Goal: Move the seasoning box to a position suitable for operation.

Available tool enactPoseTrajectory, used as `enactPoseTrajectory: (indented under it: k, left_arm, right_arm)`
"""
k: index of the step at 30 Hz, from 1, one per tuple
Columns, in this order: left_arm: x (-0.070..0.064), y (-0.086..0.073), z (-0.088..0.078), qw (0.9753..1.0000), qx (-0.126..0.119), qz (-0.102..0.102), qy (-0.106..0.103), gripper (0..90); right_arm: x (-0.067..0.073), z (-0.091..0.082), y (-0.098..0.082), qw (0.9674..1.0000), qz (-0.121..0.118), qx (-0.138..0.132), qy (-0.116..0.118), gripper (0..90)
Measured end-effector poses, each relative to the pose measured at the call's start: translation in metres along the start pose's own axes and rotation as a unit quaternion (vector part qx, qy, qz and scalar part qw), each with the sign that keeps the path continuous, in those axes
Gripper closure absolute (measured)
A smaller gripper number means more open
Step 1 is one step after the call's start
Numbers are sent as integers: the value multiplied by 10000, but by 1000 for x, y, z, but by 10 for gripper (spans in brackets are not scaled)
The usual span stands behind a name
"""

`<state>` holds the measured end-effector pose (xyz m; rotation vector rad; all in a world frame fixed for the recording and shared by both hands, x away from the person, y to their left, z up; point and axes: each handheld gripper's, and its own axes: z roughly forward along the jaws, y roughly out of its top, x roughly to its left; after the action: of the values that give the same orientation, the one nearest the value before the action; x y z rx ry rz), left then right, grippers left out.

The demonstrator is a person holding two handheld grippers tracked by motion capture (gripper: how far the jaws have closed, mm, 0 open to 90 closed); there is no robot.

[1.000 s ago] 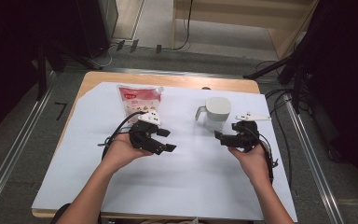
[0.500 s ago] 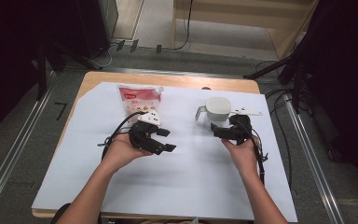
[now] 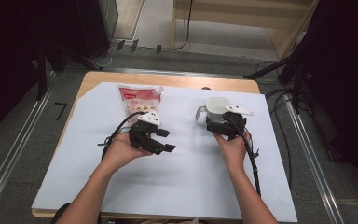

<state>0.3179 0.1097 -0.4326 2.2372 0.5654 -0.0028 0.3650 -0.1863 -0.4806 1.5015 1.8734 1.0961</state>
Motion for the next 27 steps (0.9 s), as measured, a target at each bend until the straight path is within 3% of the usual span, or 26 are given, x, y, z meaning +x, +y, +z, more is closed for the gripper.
enactPoseTrajectory:
  k: [3,10,13,15,17,20,27]
  left_arm:
    - [1,0,-1,10000,23,-18,-1,367]
    - [1,0,-1,10000,48,-18,8,367]
    - [3,-1,1,10000,38,-61,1,367]
    - [3,-1,2,9999,56,-80,-37,367]
    - [3,-1,3,9999,62,-76,-37,367]
    - [3,-1,3,9999,100,-60,-26,367]
    - [5,-1,3,9999,52,-123,-31,368]
  right_arm:
    - [1,4,0,9999,101,-70,31,60]
    - [3,20,-4,9992,319,-163,-166,64]
    - [3,26,-6,9991,281,-230,-207,95]
    - [1,30,-6,9982,446,-338,-198,105]
    - [1,31,-6,9981,462,-355,-205,104]
    - [2,33,-7,9985,250,-409,-254,118]
    - [1,31,-6,9991,155,-332,-221,129]
